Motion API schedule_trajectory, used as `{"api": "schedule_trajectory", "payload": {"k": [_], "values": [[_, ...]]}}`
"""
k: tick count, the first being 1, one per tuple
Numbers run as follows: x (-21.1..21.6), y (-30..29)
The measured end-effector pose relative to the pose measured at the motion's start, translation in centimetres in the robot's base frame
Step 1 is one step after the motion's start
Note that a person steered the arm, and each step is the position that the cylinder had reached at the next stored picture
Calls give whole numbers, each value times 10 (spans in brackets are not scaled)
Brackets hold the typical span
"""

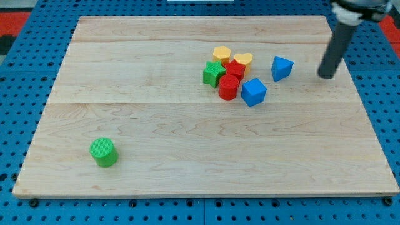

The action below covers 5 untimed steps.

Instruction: Slide the green circle towards bottom center

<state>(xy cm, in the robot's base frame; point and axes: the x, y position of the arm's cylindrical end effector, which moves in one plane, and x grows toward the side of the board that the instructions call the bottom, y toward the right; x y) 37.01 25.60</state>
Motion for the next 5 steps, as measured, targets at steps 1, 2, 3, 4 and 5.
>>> {"api": "schedule_trajectory", "payload": {"k": [1, 2, 3, 4, 5], "values": [[-10, -54], [11, -126], [58, -70], [148, -26], [222, -116]]}}
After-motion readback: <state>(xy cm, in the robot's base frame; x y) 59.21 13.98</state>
